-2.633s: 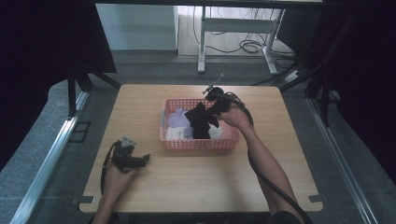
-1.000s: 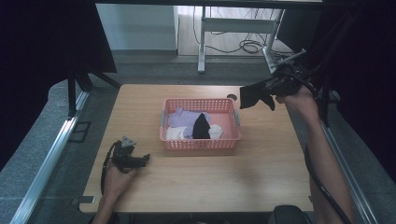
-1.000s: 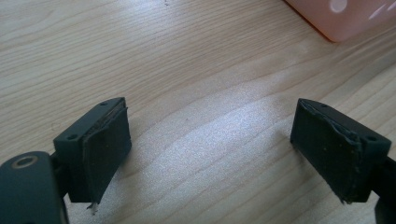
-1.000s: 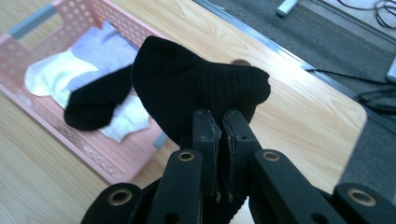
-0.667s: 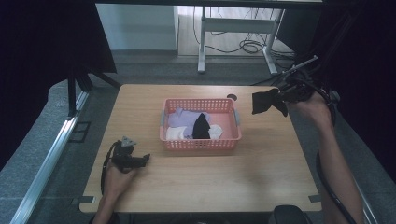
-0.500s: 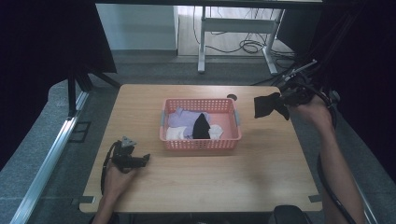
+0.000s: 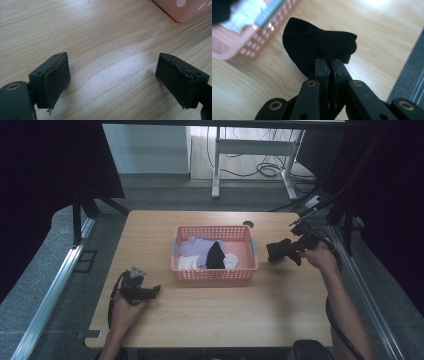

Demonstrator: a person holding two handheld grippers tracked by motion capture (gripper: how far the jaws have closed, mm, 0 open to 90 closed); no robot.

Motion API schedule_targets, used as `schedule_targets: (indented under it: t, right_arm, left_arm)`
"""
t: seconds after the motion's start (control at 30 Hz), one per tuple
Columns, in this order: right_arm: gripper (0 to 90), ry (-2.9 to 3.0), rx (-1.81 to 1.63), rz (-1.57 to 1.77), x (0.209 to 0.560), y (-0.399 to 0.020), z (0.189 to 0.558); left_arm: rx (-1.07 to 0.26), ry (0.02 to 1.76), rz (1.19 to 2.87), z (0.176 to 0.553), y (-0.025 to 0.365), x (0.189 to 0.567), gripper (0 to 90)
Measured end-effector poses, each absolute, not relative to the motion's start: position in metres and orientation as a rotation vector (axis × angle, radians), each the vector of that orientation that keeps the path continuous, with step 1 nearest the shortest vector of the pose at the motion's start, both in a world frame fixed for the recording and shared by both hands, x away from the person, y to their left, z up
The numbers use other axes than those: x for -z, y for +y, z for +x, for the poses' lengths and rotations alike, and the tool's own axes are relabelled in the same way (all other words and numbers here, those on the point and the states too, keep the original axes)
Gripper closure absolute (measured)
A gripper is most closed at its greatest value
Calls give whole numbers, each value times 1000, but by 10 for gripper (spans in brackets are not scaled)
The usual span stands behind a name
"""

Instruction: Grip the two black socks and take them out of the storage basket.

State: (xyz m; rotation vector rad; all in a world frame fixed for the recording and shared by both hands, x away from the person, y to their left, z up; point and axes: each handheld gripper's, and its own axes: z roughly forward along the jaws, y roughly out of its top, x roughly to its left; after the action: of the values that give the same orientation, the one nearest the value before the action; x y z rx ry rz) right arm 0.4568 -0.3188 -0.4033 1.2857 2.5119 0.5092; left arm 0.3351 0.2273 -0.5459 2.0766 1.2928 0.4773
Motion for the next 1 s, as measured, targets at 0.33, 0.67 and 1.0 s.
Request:
schedule_targets:
  t: [0.33, 0.67, 1.0]
  right_arm:
    - [842, 2554, -461, 1359, 464, -318, 460]
    - [687, 2593, -445, 1384, 479, -318, 457]
    - [436, 2547, -498, 1346, 442, -314, 457]
  left_arm:
    - [-477, 1291, 2083, 335, 228, 546, 118]
    - [-477, 1291, 2084, 335, 228, 546, 118]
    - [-477, 1294, 2077, 335, 227, 546, 118]
